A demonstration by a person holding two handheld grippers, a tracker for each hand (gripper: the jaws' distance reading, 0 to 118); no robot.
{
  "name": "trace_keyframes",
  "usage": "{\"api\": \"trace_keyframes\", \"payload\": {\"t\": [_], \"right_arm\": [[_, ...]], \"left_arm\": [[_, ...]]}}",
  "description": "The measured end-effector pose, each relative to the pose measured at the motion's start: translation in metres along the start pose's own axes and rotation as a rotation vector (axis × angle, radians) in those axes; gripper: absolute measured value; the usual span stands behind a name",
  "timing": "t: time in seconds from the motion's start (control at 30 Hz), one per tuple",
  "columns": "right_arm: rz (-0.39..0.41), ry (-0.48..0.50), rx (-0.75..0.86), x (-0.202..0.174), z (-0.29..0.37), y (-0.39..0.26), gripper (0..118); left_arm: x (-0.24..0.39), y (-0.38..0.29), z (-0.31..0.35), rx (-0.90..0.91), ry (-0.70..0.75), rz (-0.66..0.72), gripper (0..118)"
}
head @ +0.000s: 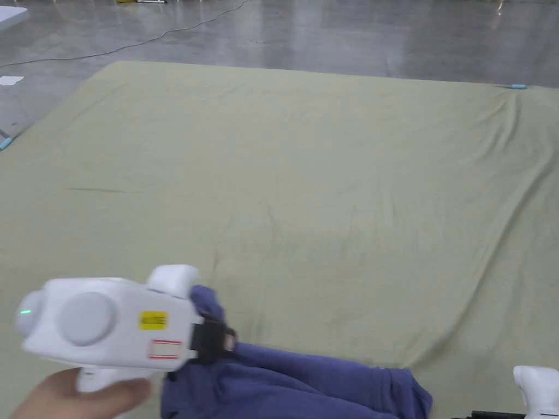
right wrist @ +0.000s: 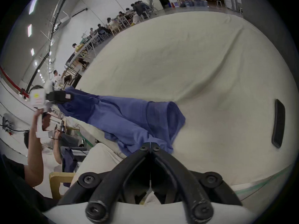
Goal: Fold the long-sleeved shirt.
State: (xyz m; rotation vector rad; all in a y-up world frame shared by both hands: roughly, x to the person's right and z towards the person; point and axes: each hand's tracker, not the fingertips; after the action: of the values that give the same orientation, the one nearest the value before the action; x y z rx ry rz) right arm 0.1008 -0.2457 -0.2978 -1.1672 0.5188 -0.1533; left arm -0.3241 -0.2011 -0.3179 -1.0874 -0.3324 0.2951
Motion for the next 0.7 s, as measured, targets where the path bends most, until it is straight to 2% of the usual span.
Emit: {"api": "trace_keyframes", "payload": {"t": [0.07,0.13,0.27,0.37,0.47,0.5,0.53,0.57,0.6,0.63,0.67,0.7], "right_arm": [[-0.005,-0.005,0.015,0.004,0.010,-0.003,0],[-0.018,-0.008,0.029,0.010,0.019,-0.005,0],[-0.047,-0.023,0.060,0.025,0.037,-0.014,0],[-0.062,-0.040,0.069,0.037,0.045,-0.021,0],[-0.076,-0.064,0.065,0.045,0.049,-0.026,0],[-0.084,-0.063,0.065,0.049,0.049,-0.028,0],[-0.093,-0.056,0.064,0.052,0.048,-0.029,0],[-0.103,-0.045,0.063,0.055,0.047,-0.031,0],[-0.111,-0.034,0.064,0.056,0.046,-0.032,0],[-0.119,-0.023,0.063,0.058,0.045,-0.033,0],[-0.125,-0.014,0.063,0.059,0.044,-0.034,0],[-0.131,-0.003,0.066,0.060,0.044,-0.035,0]], "left_arm": [[0.040,0.007,-0.036,-0.052,-0.039,-0.097,0],[0.070,0.009,-0.072,-0.118,-0.079,-0.127,0],[0.115,-0.001,-0.148,-0.233,-0.115,-0.065,0],[0.136,-0.014,-0.194,-0.277,-0.041,-0.054,0],[0.137,-0.024,-0.218,-0.275,-0.005,0.030,3],[0.131,-0.029,-0.218,-0.245,-0.067,0.097,19],[0.130,-0.030,-0.216,-0.226,-0.209,0.163,41],[0.136,-0.029,-0.207,-0.223,-0.282,0.207,65],[0.137,-0.029,-0.200,-0.232,-0.318,0.231,95],[0.138,-0.028,-0.188,-0.223,-0.362,0.239,110],[0.138,-0.026,-0.177,-0.203,-0.396,0.236,115],[0.141,-0.023,-0.163,-0.159,-0.418,0.221,115]]}}
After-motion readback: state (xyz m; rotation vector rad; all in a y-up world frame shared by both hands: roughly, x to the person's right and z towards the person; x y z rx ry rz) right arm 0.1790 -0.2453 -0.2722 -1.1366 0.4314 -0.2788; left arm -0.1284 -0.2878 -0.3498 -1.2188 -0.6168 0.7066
